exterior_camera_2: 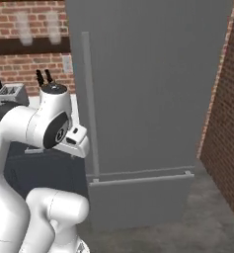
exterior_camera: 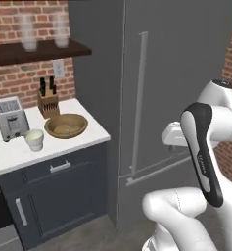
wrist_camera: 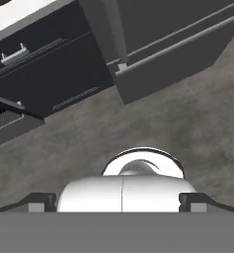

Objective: Grab a lemon wedge from the fridge and one ice cube from the ice bowl, and put them in the glass of lemonade.

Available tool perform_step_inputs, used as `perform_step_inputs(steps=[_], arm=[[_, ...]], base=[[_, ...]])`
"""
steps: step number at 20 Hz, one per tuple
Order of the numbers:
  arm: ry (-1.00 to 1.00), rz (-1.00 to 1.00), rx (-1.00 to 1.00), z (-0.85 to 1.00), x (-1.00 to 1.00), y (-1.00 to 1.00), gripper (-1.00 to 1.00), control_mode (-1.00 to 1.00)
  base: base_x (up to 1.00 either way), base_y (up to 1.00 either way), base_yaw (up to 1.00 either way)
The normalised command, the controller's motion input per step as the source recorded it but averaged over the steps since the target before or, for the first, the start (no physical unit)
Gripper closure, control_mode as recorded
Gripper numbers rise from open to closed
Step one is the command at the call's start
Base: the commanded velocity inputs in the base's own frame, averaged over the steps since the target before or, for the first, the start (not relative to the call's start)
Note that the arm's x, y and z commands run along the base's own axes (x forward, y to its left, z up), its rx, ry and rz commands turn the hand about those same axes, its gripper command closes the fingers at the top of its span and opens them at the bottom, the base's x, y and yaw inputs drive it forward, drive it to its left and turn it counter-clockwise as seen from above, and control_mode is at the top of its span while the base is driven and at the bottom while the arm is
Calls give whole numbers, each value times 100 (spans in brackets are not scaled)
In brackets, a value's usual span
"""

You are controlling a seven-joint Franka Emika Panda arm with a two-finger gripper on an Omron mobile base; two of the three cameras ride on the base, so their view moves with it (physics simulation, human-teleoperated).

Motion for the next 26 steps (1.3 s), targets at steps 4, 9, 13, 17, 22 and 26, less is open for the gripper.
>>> perform_step_inputs(steps=[4,9,13,17,22,26], arm=[[0,0,0,0,0,0,-100,100],[0,0,0,0,0,0,-100,100],[0,0,0,0,0,0,-100,100],[0,0,0,0,0,0,-100,100],[0,0,0,0,0,0,-100,100],[0,0,0,0,0,0,-100,100]], base=[[26,92,-59],[28,64,-43],[71,22,-14],[46,-9,0],[-5,-32,-3],[-33,-31,-15]])
